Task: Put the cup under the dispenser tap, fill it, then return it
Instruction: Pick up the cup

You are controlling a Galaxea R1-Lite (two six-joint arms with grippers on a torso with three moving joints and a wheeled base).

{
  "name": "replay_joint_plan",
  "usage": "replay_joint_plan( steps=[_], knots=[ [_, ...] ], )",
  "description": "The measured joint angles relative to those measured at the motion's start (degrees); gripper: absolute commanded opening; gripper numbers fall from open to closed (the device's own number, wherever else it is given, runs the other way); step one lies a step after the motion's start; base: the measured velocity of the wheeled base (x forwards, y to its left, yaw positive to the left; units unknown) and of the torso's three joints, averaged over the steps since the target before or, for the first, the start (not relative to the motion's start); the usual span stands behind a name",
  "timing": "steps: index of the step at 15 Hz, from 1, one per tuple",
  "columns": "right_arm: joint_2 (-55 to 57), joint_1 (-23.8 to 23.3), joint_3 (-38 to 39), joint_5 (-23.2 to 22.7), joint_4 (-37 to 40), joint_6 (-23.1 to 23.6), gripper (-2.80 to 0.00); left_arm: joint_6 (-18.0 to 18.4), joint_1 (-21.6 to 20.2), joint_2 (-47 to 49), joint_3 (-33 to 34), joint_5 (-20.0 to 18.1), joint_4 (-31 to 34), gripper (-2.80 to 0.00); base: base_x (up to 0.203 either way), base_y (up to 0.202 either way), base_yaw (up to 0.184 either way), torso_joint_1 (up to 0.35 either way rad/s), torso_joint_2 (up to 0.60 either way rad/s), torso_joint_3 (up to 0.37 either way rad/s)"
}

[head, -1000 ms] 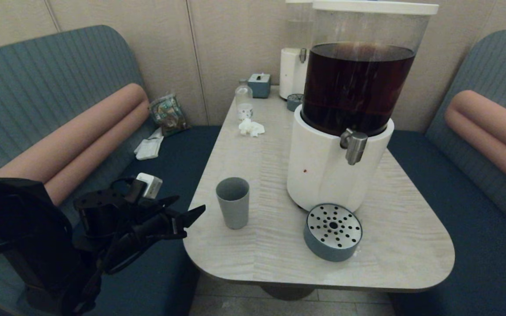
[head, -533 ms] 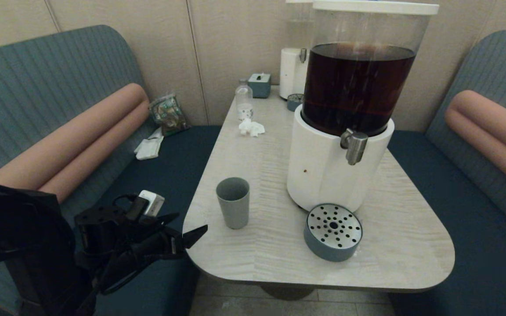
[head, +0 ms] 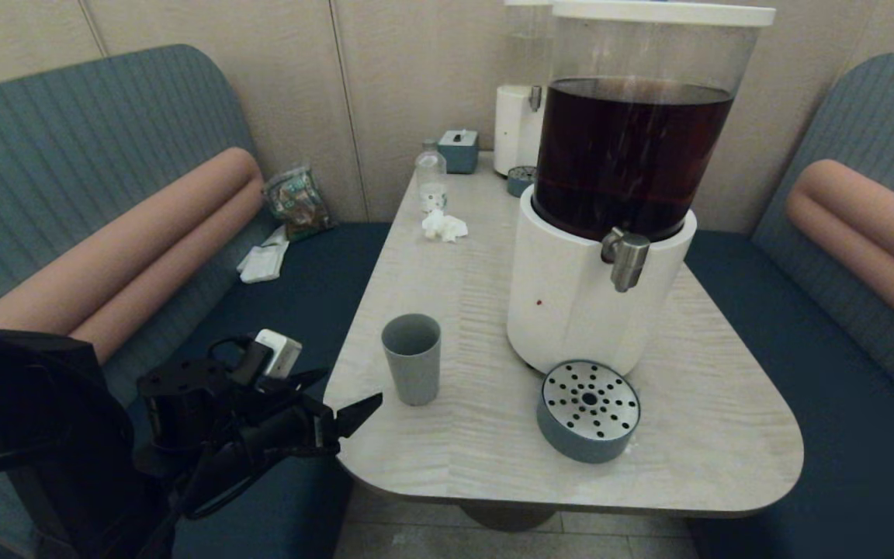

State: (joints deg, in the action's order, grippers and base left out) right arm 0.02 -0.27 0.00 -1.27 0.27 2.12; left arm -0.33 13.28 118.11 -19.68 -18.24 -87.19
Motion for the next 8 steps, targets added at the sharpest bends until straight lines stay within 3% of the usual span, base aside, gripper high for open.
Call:
replay_joint_plan(
  steps=[8],
  knots=[
    [0.0, 0.0, 0.0, 0.0, 0.0, 0.0, -2.8, -0.7, 3.8, 0.3, -4.6, 0.3, 0.0, 0.0, 0.0, 0.0, 0.0, 0.0, 0.0, 0.0]
  ],
)
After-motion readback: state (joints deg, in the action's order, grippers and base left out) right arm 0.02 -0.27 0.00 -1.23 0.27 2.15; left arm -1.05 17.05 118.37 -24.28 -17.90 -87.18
